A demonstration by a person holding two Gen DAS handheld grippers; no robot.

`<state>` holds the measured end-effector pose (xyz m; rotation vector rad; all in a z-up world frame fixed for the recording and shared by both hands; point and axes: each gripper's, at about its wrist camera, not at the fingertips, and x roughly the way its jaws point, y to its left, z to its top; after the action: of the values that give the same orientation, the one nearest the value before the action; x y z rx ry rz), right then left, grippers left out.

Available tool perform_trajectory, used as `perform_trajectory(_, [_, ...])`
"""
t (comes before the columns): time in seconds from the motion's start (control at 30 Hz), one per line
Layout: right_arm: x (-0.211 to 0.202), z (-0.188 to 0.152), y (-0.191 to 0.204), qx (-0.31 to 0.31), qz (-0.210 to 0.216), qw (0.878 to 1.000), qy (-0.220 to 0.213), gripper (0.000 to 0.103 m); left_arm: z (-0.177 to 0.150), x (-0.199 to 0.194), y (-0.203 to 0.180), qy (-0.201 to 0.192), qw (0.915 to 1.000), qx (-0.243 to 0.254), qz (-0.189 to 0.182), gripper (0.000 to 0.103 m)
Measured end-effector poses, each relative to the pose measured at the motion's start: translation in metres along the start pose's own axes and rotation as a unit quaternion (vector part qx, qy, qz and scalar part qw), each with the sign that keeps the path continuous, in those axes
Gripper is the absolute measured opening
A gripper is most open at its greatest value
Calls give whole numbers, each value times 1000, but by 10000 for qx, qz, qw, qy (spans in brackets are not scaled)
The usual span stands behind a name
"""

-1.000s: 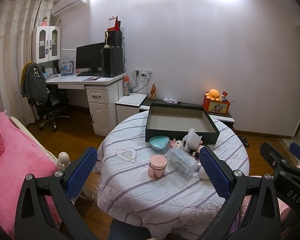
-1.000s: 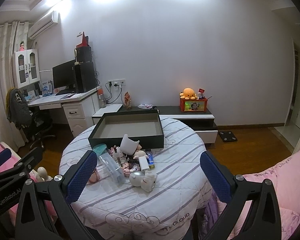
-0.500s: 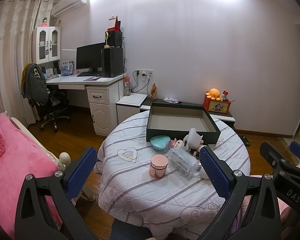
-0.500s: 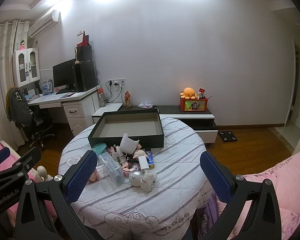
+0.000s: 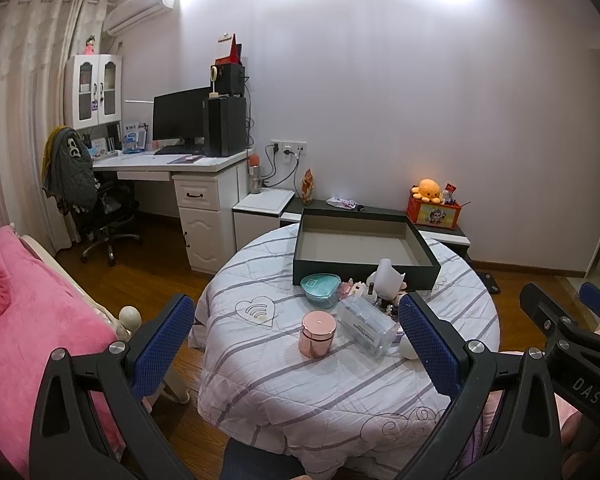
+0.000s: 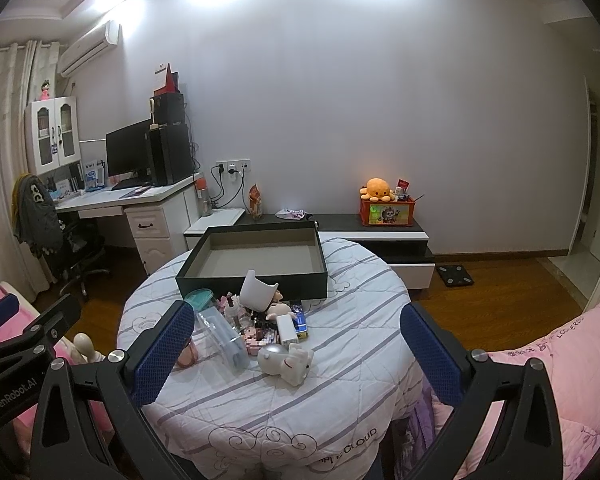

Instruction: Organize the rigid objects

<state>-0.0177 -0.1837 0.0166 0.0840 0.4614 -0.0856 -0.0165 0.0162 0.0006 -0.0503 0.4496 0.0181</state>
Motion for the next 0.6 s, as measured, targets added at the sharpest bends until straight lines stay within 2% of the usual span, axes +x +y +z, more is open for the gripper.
perform_trajectory(0.6, [11,-1,8,-78,112,9997,187,103,-3,8,6,103,9999,-2,22,103])
